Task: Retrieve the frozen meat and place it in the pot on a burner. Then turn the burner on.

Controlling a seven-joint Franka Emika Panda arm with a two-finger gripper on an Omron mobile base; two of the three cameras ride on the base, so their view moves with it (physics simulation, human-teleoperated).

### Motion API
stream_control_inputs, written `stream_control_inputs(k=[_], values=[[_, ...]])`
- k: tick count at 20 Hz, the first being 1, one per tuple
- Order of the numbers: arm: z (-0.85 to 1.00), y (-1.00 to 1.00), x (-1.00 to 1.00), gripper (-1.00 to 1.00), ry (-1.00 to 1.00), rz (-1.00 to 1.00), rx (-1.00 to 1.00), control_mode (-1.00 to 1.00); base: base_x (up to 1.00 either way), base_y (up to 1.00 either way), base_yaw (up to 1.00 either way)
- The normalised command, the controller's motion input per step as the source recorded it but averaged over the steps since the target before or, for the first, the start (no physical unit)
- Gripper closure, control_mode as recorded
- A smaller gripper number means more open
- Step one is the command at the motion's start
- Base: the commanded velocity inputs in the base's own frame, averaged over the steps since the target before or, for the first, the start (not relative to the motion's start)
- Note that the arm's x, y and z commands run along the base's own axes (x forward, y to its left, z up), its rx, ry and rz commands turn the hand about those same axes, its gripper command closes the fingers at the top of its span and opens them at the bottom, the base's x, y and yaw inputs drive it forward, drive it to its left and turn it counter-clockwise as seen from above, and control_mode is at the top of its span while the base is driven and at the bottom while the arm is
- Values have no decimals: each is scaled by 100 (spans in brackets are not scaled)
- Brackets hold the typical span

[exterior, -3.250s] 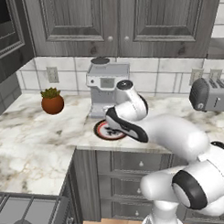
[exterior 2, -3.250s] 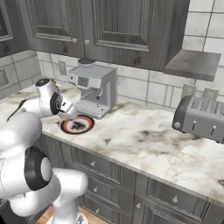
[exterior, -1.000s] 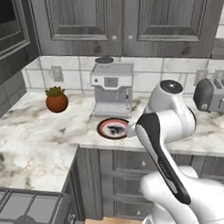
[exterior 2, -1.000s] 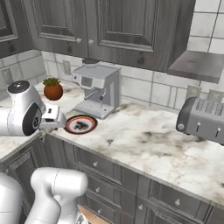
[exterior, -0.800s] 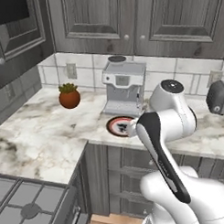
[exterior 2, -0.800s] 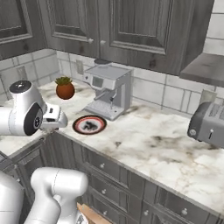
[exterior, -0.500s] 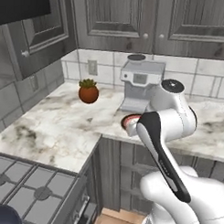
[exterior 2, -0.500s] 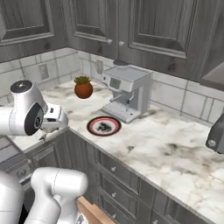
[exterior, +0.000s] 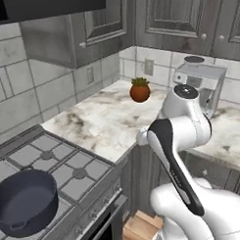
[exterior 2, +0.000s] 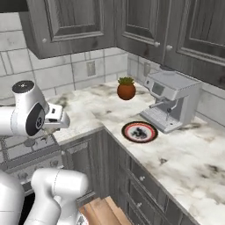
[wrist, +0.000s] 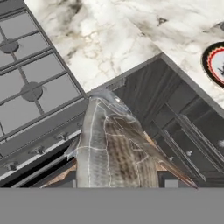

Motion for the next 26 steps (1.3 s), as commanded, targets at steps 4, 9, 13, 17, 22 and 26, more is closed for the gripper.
stream_control_inputs(k=[4, 9, 13, 17, 22, 26], values=[[0, 0, 0, 100, 0, 0, 0, 100, -38, 9, 61], [0, 0, 0, 100, 0, 0, 0, 100, -41, 12, 58], [0, 0, 0, 100, 0, 0, 0, 100, -44, 9, 53], [0, 0, 0, 100, 0, 0, 0, 100, -44, 15, 42], [0, 0, 0, 100, 0, 0, 0, 100, -37, 19, 35], [0, 0, 0, 100, 0, 0, 0, 100, -8, 34, 20]])
